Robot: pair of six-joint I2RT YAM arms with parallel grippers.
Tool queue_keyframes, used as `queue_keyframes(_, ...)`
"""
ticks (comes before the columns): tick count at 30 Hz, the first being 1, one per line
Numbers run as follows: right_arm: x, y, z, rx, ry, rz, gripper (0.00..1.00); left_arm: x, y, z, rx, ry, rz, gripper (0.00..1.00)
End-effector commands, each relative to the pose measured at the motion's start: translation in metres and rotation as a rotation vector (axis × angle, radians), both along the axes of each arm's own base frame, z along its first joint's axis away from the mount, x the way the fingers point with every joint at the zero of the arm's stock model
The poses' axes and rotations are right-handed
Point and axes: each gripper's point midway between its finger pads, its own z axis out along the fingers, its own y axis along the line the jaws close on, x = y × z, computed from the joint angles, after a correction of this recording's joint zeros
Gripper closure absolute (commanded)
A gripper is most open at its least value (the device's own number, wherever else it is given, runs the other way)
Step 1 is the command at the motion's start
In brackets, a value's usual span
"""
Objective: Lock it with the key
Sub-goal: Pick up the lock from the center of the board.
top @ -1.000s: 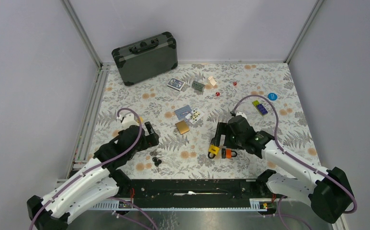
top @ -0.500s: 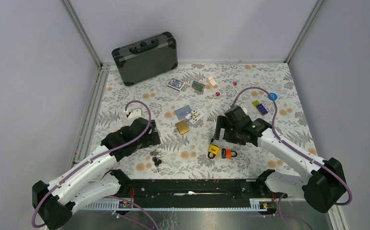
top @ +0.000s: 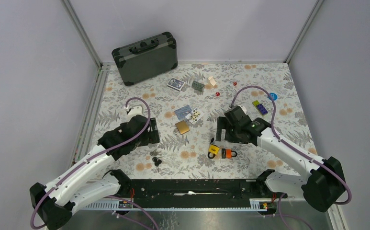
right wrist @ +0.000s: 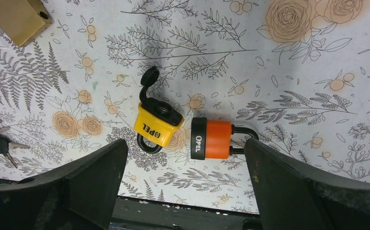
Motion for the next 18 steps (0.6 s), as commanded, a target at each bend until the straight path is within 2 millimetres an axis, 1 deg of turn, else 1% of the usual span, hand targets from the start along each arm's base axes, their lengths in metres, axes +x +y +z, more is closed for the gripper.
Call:
queue_keyframes(1,0.001,-0.012,0.007,-0.036,-0.051,0.024,0.01,0.010,-0.015,0.019,-0.059,-0.066,-0.060,0.01)
queue_keyframes(5,-0.002,-0.014,0.011,-0.021,-0.075,0.032,0.01,0.015,-0.026,0.022,-0.104,-0.082,-0.077,0.01)
queue_keyframes(8,-0.007,-0.009,0.015,0.025,-0.098,0.074,0.02,0.022,-0.030,0.025,-0.107,-0.092,-0.064,0.01)
queue_keyframes(10,-0.009,-0.011,0.016,0.029,-0.115,0.077,0.02,0.027,-0.036,0.025,-0.114,-0.085,-0.062,0.01)
queue_keyframes(14,-0.008,-0.009,0.021,0.058,-0.149,0.080,0.01,0.035,-0.059,0.021,-0.167,-0.063,-0.103,0.01)
queue_keyframes(18,-0.007,-0.012,0.022,0.052,-0.162,0.071,0.02,0.044,-0.073,0.016,-0.197,-0.060,-0.103,0.01)
